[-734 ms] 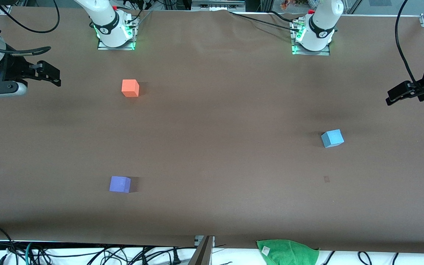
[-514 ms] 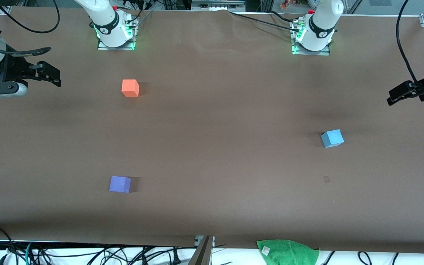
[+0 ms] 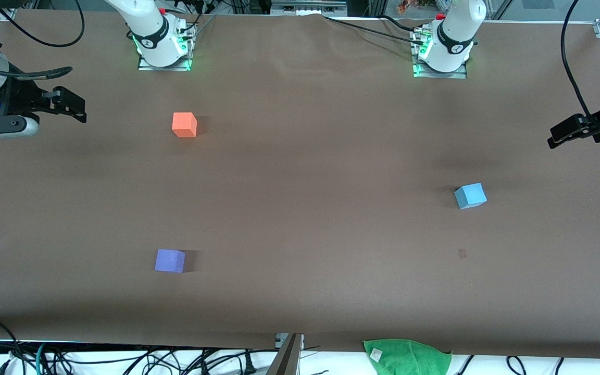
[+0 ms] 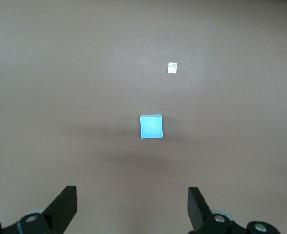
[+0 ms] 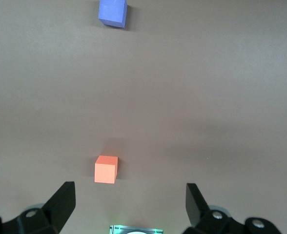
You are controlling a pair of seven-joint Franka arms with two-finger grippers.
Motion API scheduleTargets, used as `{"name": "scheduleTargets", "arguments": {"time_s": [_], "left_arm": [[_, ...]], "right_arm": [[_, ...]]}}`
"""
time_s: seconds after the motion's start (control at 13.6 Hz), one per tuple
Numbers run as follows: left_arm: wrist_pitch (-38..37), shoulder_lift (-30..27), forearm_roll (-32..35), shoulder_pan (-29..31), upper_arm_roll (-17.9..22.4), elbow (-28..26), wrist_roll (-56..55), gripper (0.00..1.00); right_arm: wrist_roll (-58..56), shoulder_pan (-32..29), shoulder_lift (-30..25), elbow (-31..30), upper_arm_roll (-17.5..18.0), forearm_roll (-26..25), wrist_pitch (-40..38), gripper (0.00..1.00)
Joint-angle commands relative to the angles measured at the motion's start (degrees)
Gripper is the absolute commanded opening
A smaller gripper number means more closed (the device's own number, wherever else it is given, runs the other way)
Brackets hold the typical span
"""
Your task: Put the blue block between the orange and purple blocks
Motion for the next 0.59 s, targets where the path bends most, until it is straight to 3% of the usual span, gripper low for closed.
{"name": "scheduleTargets", "arguments": {"time_s": [0.0, 0.51], "left_arm": [[-1.52, 0.57, -1.69, 0.35, -0.09, 1.17, 1.05, 1.0], [-2.22, 0.74, -1.69, 0.26, -0.27, 1.17, 1.32, 1.0]], "right_arm": [[0.04, -0.16, 0.07, 0.25, 0.0, 0.08, 0.18, 1.0], [0.04, -0.25, 0.07, 0.16, -0.18, 0.43, 0.18, 1.0]]}}
